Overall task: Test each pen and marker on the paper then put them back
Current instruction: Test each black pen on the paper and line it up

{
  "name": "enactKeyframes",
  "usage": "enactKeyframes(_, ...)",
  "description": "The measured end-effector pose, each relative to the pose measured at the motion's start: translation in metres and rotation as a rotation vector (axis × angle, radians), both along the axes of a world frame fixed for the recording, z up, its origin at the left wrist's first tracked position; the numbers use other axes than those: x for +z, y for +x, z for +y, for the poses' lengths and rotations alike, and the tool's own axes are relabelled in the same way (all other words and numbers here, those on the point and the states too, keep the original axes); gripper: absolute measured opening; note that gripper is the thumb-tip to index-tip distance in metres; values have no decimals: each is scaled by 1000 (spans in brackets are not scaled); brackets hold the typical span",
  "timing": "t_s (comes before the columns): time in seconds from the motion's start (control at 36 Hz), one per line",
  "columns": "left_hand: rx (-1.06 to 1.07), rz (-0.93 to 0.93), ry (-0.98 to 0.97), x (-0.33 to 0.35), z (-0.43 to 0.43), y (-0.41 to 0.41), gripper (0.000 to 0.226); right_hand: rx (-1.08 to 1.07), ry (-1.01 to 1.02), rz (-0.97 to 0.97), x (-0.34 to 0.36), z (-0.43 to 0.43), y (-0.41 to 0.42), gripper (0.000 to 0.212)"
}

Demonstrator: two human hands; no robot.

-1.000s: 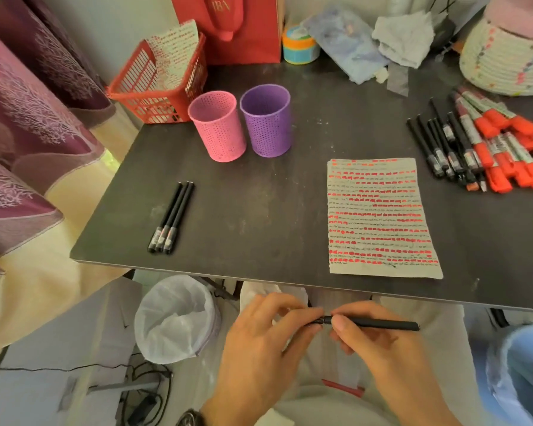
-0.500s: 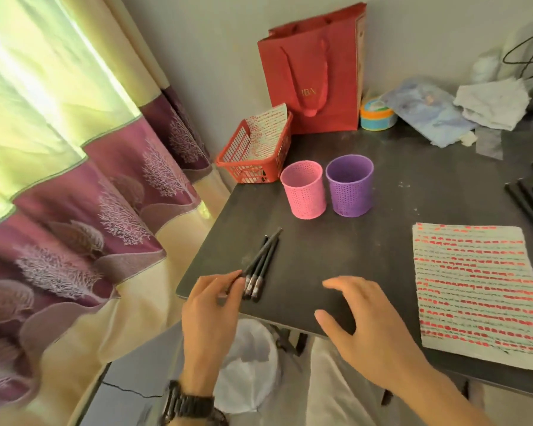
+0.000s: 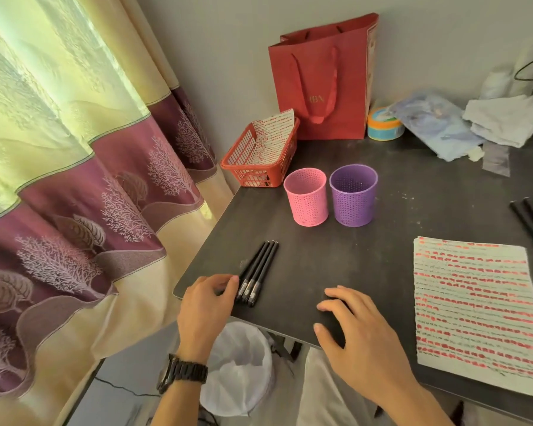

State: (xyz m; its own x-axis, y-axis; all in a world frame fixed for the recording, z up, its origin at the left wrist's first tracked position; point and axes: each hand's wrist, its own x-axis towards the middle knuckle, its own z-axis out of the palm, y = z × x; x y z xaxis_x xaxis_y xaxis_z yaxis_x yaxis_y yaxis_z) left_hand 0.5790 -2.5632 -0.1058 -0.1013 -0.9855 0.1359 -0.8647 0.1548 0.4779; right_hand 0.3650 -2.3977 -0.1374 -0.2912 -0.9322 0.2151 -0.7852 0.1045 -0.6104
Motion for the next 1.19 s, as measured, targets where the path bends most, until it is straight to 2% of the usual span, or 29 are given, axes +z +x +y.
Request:
enactKeyframes(0.72, -21, 98, 73, -4, 4, -2, 16, 11, -18, -10, -3, 0, -1, 22)
enactKeyframes(1.19, -45, 63, 66, -5, 6, -2, 26, 2, -20, -12, -3, 1, 0, 20)
